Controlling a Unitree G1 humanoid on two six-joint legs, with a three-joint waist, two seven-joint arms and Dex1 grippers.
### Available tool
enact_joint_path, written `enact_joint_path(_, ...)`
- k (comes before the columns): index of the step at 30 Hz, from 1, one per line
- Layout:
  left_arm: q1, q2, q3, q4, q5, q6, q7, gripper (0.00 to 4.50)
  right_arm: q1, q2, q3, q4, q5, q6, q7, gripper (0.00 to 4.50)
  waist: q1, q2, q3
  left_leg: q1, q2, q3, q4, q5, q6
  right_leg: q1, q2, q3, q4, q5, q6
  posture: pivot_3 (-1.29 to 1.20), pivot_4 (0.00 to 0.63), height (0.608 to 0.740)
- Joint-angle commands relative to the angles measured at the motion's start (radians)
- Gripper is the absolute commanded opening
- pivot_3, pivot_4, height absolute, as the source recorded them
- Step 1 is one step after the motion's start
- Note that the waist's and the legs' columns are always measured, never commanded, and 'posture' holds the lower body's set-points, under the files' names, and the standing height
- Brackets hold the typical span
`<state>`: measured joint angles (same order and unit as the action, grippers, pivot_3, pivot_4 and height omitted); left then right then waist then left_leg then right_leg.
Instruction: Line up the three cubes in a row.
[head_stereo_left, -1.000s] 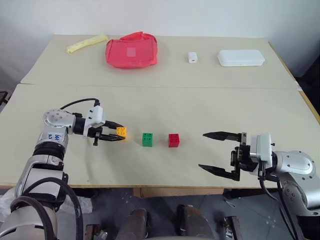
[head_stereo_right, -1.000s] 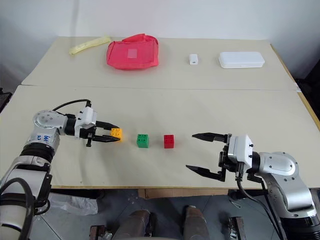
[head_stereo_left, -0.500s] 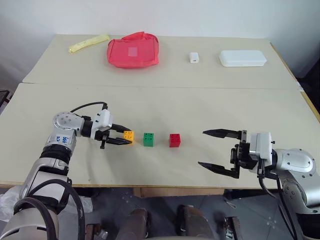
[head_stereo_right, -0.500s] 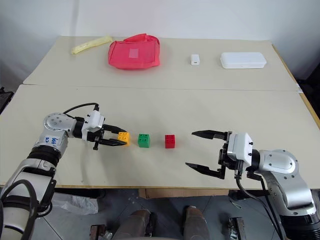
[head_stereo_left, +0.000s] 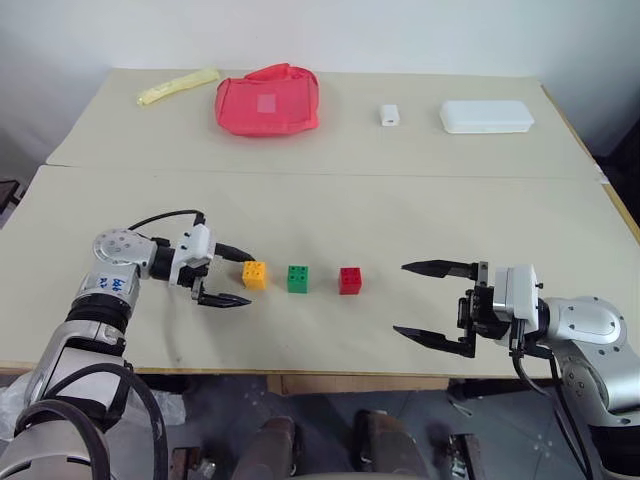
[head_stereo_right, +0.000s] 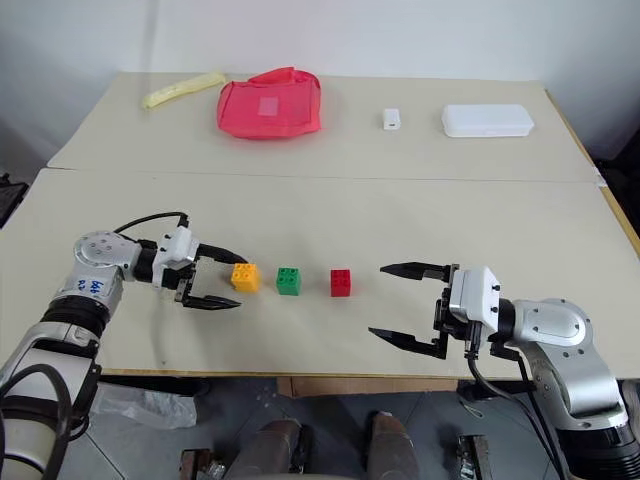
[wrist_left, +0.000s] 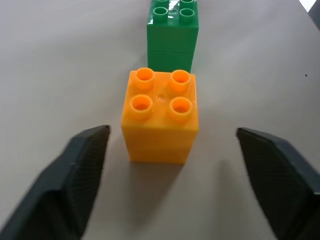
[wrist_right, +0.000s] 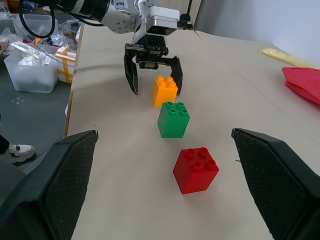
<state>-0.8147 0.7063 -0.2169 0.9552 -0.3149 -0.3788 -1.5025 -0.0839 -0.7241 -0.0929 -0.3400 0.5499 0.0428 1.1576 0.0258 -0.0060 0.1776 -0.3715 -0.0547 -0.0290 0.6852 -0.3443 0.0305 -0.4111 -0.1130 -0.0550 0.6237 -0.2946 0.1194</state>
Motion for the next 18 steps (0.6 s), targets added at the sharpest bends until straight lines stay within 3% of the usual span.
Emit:
enact_joint_path(1, 0.016, 0.052, 0.111, -0.086, -0.062, 0.04, -0.074, 4.47, -0.017, -0.001, -0.018, 0.018, 0.014, -0.016, 0.023, 4.5, -0.002, 0.0, 0.0, 0.0, 0.0, 0.0, 0.0, 0.0, 0.0, 0.0, 0.0, 0.0, 0.0, 0.0, 0.0, 0.0, 0.15, 0.74)
enact_joint_path(8, 0.273, 0.196, 0.32, -0.373, -0.142, 0.258, 0.063, 4.47, -0.112, -0.015, -0.038, 0.078, 0.066, 0.038, 0.055, 4.5, -0.032, 0.001, 0.001, 0.001, 0.004, 0.0, -0.001, 0.0, -0.001, -0.001, -0.002, 0.003, -0.001, 0.0, 0.0, 0.0, 0.15, 0.74)
enact_joint_path(13, 0.305, 0.189, 0.428, -0.461, -0.148, 0.286, 0.188, 4.47, -0.206, 0.025, 0.008, 0.113, 0.078, 0.071, 0.074, 4.5, -0.014, 0.0, 0.001, 0.0, 0.004, -0.003, 0.0, 0.0, -0.002, 0.002, -0.002, 0.005, -0.002, 0.0, -0.001, 0.0, 0.15, 0.74)
enact_joint_path(18, 0.436, 0.202, 0.443, -0.601, -0.146, 0.347, 0.153, 4.47, -0.238, 0.061, 0.054, 0.189, 0.028, 0.011, 0.137, 4.5, -0.012, 0.001, 0.001, 0.0, 0.003, -0.003, -0.001, -0.001, -0.002, 0.001, -0.003, 0.007, -0.003, 0.0, -0.001, 0.0, 0.15, 0.74)
